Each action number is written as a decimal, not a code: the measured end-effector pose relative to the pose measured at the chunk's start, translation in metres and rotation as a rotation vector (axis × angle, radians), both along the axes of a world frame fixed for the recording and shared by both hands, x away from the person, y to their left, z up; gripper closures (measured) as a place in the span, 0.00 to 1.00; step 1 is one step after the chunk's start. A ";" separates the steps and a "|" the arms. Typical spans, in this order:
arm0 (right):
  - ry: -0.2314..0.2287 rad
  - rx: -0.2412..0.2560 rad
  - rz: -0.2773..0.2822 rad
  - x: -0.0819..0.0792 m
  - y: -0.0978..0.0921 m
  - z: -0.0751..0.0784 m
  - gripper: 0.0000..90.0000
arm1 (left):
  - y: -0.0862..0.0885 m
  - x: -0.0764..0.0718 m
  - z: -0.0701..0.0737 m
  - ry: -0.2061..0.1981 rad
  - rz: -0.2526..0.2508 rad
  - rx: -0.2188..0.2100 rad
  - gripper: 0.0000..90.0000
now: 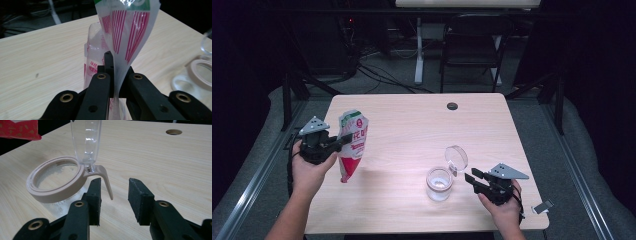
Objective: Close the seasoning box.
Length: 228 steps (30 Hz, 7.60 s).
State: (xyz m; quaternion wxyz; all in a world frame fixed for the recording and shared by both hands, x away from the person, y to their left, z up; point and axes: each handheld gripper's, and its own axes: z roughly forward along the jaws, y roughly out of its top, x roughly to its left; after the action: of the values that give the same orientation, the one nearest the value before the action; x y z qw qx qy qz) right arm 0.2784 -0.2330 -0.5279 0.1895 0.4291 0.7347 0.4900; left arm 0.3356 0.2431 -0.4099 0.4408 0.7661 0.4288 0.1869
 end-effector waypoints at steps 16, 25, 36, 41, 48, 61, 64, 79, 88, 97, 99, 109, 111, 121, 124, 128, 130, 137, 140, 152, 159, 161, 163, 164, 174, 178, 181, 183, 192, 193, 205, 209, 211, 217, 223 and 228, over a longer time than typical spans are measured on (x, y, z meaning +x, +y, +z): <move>-0.053 -0.019 0.024 -0.005 0.003 0.008 0.66 | -0.084 -0.003 -0.025 0.010 -0.244 0.049 1.00; -0.056 -0.014 0.003 -0.006 -0.001 0.011 0.67 | -0.097 -0.012 -0.047 0.017 -0.306 0.016 1.00; -0.104 -0.012 0.021 -0.019 -0.001 0.037 0.68 | -0.090 -0.041 -0.072 0.010 -0.342 -0.028 1.00; -0.150 0.008 0.069 -0.027 0.003 0.059 0.73 | -0.092 -0.050 -0.082 0.011 -0.360 -0.009 1.00; -0.185 -0.031 0.229 -0.031 0.033 0.083 0.74 | -0.102 -0.056 -0.093 0.012 -0.396 -0.007 1.00; -0.106 -0.120 0.403 0.005 0.097 0.071 0.78 | -0.097 -0.055 -0.095 0.022 -0.389 -0.047 1.00; -0.092 -0.119 0.416 0.012 0.104 0.067 0.79 | -0.097 -0.054 -0.095 0.027 -0.389 -0.053 1.00; -0.045 -0.123 0.454 0.025 0.128 0.052 0.86 | -0.098 -0.054 -0.096 0.028 -0.387 -0.053 1.00; -0.026 -0.133 0.473 0.025 0.128 0.052 1.00 | -0.098 -0.055 -0.096 0.029 -0.379 -0.062 0.99; -0.008 -0.129 0.473 0.024 0.128 0.053 1.00 | -0.098 -0.058 -0.096 0.014 -0.371 -0.083 0.87; -0.005 -0.123 0.473 0.024 0.128 0.054 1.00 | -0.098 -0.060 -0.096 -0.019 -0.365 -0.054 0.79; -0.020 -0.097 0.469 0.021 0.134 0.059 1.00 | -0.086 -0.070 -0.111 -0.061 -0.228 -0.022 0.52; -0.024 -0.098 0.469 0.020 0.135 0.060 1.00 | -0.086 -0.073 -0.116 -0.047 -0.217 -0.017 0.51; -0.029 -0.081 0.474 0.021 0.139 0.063 1.00 | -0.084 -0.072 -0.138 -0.006 -0.144 -0.040 0.35; -0.026 -0.075 0.474 0.021 0.139 0.063 1.00 | -0.086 -0.071 -0.145 0.025 -0.119 -0.001 0.34; -0.028 -0.080 0.477 0.021 0.139 0.063 1.00 | -0.091 -0.071 -0.155 0.020 -0.099 0.037 0.33; -0.027 -0.077 0.478 0.020 0.139 0.063 1.00 | -0.092 -0.068 -0.159 0.025 -0.084 0.035 0.30; -0.027 -0.071 0.478 0.021 0.138 0.062 1.00 | -0.098 -0.065 -0.170 0.044 -0.080 0.083 0.25; -0.029 -0.068 0.480 0.020 0.137 0.062 1.00 | -0.099 -0.063 -0.174 0.069 -0.079 0.083 0.25; -0.026 -0.055 0.476 0.019 0.134 0.059 1.00 | -0.104 -0.055 -0.178 0.143 -0.076 0.085 0.27; -0.024 -0.043 0.479 0.018 0.135 0.058 1.00 | -0.106 -0.053 -0.178 0.140 -0.071 0.101 0.27; -0.025 -0.046 0.478 0.018 0.135 0.058 1.00 | -0.107 -0.053 -0.178 0.139 -0.070 0.104 0.27; -0.025 -0.049 0.479 0.019 0.135 0.058 1.00 | -0.108 -0.054 -0.178 0.134 -0.060 0.110 0.29; -0.026 -0.048 0.477 0.019 0.134 0.058 1.00 | -0.108 -0.054 -0.178 0.132 -0.066 0.114 0.30; -0.029 -0.045 0.480 0.018 0.133 0.057 1.00 | -0.105 -0.053 -0.178 0.125 -0.051 0.098 0.49; -0.032 -0.043 0.480 0.018 0.132 0.057 1.00 | -0.104 -0.053 -0.178 0.123 -0.046 0.083 0.54; -0.037 -0.045 0.482 0.017 0.132 0.058 1.00 | -0.102 -0.054 -0.177 0.119 -0.045 0.073 0.57; -0.038 -0.043 0.482 0.017 0.132 0.058 1.00 | -0.102 -0.054 -0.175 0.117 -0.051 0.080 0.58; -0.040 -0.041 0.479 0.017 0.126 0.059 1.00 | -0.102 -0.054 -0.167 0.107 -0.071 0.123 0.62; -0.041 -0.042 0.480 0.017 0.125 0.059 1.00 | -0.102 -0.054 -0.166 0.103 -0.071 0.126 0.62; -0.036 -0.025 0.499 0.018 0.120 0.061 1.00 | -0.099 -0.053 -0.157 0.048 -0.054 0.168 0.63; -0.041 -0.032 0.498 0.018 0.118 0.063 0.90 | -0.099 -0.054 -0.154 0.046 -0.067 0.161 0.63; -0.051 -0.045 0.510 0.017 0.118 0.064 0.86 | -0.099 -0.055 -0.153 0.036 -0.065 0.162 0.64; -0.125 -0.123 0.499 0.011 0.120 0.067 0.71 | -0.101 -0.058 -0.149 0.006 -0.074 0.195 0.64; -0.176 -0.165 0.528 0.007 0.124 0.072 0.65 | -0.103 -0.057 -0.147 0.000 -0.078 0.208 0.64; -0.224 -0.208 0.566 0.002 0.129 0.082 0.62 | -0.110 -0.057 -0.142 -0.007 -0.114 0.244 0.64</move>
State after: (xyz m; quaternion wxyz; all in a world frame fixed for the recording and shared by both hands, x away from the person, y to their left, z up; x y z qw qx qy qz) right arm 0.2807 -0.1040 -0.4457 0.1683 0.1293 0.8456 0.4899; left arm 0.2790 0.1333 -0.5515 0.3557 0.8365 0.3570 0.2152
